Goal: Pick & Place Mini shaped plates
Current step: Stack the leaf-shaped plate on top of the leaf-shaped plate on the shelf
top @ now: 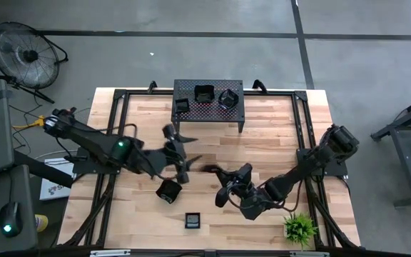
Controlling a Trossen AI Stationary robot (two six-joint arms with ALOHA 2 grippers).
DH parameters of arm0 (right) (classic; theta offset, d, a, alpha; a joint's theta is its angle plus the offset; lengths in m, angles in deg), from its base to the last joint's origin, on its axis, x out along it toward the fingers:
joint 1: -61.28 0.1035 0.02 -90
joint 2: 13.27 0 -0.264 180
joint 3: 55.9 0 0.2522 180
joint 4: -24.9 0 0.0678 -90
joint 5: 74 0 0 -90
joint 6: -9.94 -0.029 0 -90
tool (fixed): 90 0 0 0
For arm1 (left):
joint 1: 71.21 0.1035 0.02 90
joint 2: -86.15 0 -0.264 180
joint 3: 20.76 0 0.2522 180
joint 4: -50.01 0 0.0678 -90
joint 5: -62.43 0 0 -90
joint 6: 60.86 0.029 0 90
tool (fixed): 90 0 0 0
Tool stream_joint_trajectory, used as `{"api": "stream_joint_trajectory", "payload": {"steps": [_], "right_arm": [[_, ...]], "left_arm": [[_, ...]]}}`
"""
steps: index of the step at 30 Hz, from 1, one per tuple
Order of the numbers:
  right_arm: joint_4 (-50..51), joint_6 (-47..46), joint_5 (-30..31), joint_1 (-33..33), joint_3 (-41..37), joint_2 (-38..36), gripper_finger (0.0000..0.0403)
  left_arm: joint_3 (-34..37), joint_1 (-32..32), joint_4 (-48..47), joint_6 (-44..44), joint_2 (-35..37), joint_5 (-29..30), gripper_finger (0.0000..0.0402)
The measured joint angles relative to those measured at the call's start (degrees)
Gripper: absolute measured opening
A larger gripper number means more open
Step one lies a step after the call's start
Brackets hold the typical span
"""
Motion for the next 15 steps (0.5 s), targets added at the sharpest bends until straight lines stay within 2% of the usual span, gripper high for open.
{"api": "stream_joint_trajectory", "payload": {"steps": [6,10,15], "right_arm": [[6.6,-0.9,-0.2,-1.2,0.0,-5.8,0.0000],[11.4,-1.5,-1.7,-2.9,-0.1,-10.3,0.0000],[22.1,-6.8,-4.8,-6.5,-0.1,-16.5,0.0000]], "left_arm": [[0.0,-0.4,-5.1,-0.3,5.2,0.7,0.0248],[-0.1,-1.7,-5.4,-0.4,7.7,3.3,0.0248],[-0.1,-3.7,-5.9,-0.2,8.4,6.2,0.0248]]}}
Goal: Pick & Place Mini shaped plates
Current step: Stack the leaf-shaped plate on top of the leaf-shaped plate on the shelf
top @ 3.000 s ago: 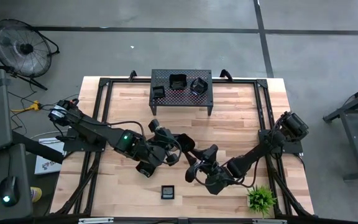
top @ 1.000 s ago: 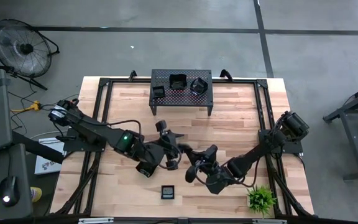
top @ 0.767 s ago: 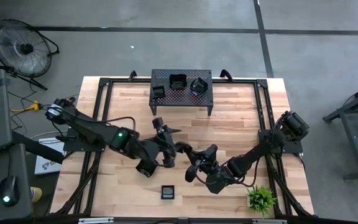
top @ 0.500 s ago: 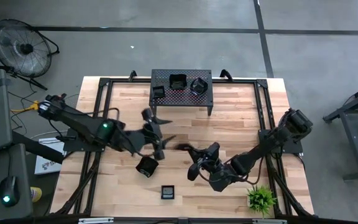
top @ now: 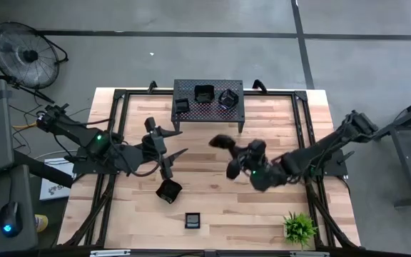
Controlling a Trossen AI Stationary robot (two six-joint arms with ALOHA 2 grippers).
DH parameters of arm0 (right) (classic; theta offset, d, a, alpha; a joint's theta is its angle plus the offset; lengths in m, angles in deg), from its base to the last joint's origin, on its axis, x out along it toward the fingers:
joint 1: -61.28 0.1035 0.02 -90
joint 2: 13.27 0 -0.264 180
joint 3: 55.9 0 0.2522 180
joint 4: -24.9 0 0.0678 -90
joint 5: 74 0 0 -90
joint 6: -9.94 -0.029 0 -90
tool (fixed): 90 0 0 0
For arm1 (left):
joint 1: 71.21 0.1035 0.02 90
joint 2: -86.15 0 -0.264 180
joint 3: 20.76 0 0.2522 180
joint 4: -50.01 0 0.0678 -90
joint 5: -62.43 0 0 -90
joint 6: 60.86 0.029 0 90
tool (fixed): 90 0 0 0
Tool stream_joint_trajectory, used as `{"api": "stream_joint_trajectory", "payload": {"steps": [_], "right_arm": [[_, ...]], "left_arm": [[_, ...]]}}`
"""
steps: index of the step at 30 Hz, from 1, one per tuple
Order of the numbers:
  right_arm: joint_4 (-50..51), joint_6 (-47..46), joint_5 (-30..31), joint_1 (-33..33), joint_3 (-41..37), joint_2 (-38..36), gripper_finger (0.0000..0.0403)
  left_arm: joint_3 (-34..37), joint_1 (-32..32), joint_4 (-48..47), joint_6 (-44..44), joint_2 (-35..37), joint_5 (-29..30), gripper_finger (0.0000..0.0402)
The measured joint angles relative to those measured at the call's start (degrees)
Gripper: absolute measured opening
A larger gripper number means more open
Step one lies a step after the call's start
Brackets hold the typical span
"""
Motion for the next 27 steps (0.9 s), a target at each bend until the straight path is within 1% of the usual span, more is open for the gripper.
{"api": "stream_joint_trajectory", "payload": {"steps": [3,7,10,12,15,18,20,22,27], "right_arm": [[7.5,-4.7,-4.3,-3.8,0.0,-4.1,0.0000],[17.6,-9.4,-12.8,-11.1,0.0,-8.9,0.0000],[21.7,-10.3,-19.5,-17.4,0.0,-11.5,0.0000],[22.3,-10.3,-24.8,-21.8,0.0,-12.6,0.0000],[22.5,-10.0,-33.7,-28.5,0.0,-13.2,0.0000],[21.9,-6.7,-41.7,-34.8,0.0,-13.3,0.0000],[21.1,-4.4,-45.5,-38.6,0.0,-13.3,0.0000],[19.6,-2.2,-48.6,-42.2,0.0,-13.3,0.0000],[16.1,2.3,-56.3,-50.5,0.0,-13.2,0.0000]], "left_arm": [[0.0,-0.5,0.1,0.0,0.0,0.1,0.0248],[0.0,-0.5,0.0,0.0,-0.5,0.1,0.0248],[0.0,-0.4,0.2,0.0,-0.5,0.8,0.0248],[0.0,-0.4,0.1,0.0,-0.5,2.2,0.0248],[0.0,-0.4,0.1,0.0,-0.5,5.9,0.0248],[0.0,-0.4,0.1,0.4,-0.5,9.7,0.0248],[0.0,0.2,0.1,1.2,-0.5,12.2,0.0248],[0.0,1.7,0.1,2.5,-0.5,12.3,0.0248],[0.0,7.4,-1.2,4.4,-0.5,8.5,0.0248]]}}
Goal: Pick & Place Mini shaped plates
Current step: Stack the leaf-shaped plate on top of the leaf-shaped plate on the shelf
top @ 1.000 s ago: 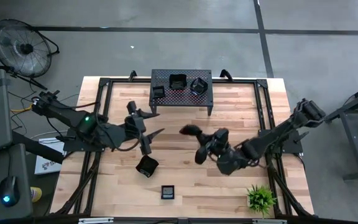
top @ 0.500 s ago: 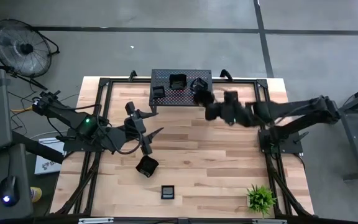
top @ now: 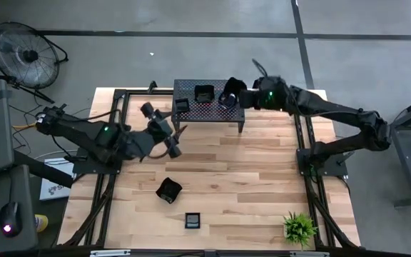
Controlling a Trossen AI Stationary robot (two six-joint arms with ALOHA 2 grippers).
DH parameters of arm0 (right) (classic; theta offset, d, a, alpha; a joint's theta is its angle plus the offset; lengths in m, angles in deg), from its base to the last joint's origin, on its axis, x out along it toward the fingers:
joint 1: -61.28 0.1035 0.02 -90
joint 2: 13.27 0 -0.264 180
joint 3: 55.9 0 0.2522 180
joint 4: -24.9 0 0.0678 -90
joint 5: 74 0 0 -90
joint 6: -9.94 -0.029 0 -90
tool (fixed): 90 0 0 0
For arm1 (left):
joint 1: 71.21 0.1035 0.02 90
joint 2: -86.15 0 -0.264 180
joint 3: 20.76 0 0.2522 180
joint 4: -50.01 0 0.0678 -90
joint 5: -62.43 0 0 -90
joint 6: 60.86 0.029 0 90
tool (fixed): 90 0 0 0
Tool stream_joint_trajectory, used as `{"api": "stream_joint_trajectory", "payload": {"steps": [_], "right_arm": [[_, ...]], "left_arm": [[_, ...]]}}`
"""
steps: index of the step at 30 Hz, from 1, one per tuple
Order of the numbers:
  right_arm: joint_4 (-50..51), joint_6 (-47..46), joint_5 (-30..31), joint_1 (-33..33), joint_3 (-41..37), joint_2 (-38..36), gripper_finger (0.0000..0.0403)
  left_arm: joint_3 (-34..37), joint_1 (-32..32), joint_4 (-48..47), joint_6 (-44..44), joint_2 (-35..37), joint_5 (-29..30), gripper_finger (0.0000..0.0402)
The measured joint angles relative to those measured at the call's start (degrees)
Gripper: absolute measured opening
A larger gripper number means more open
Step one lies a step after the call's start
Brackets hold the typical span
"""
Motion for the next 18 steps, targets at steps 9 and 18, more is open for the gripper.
{"api": "stream_joint_trajectory", "payload": {"steps": [9,18], "right_arm": [[-1.9,-0.2,-10.8,-8.8,0.0,2.6,0.0000],[-2.3,-9.8,-10.9,-8.3,0.0,7.0,0.0000]], "left_arm": [[0.0,9.6,-4.2,1.8,0.0,-5.5,0.0248],[0.0,18.0,-6.5,9.0,0.0,-5.9,0.0248]]}}
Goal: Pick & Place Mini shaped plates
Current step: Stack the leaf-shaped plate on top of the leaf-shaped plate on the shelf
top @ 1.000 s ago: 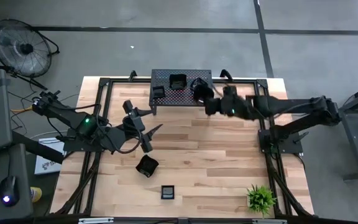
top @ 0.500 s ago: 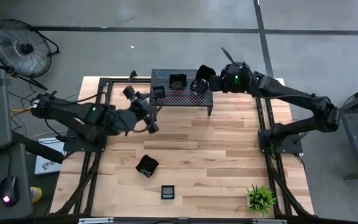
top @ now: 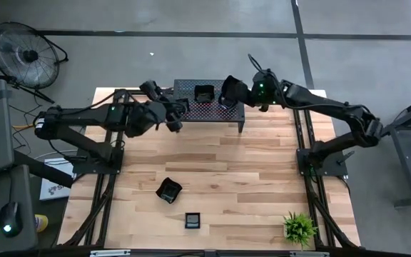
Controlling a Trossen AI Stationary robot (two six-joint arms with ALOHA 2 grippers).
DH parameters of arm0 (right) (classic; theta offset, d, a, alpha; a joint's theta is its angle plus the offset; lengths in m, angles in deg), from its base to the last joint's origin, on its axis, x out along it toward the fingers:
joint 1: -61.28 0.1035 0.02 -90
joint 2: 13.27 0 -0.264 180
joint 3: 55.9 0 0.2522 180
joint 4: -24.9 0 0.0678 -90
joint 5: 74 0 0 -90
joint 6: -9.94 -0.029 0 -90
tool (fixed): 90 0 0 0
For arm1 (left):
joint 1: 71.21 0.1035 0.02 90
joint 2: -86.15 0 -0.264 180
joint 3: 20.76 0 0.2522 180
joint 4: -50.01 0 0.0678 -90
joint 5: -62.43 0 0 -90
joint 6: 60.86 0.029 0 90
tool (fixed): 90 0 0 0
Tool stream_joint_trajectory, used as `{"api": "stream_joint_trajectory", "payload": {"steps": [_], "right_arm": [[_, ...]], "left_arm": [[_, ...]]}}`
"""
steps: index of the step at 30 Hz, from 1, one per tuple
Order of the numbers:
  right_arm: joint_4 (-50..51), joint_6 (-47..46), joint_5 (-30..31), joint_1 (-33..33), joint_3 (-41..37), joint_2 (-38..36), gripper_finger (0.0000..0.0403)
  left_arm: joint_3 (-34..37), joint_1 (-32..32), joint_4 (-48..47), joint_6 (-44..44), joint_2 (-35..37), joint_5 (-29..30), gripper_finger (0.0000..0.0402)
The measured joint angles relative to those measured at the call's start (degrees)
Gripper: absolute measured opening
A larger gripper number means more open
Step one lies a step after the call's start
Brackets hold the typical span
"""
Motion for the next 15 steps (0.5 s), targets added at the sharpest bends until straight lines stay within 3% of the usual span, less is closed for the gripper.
{"api": "stream_joint_trajectory", "payload": {"steps": [7,15], "right_arm": [[0.3,-8.0,0.8,1.3,0.0,1.9,0.0000],[1.0,-13.1,1.1,1.3,0.0,2.4,0.0000]], "left_arm": [[0.0,3.3,-3.3,1.2,0.0,0.1,0.0248],[0.0,4.4,-5.4,8.6,-1.4,0.0,0.0248]]}}
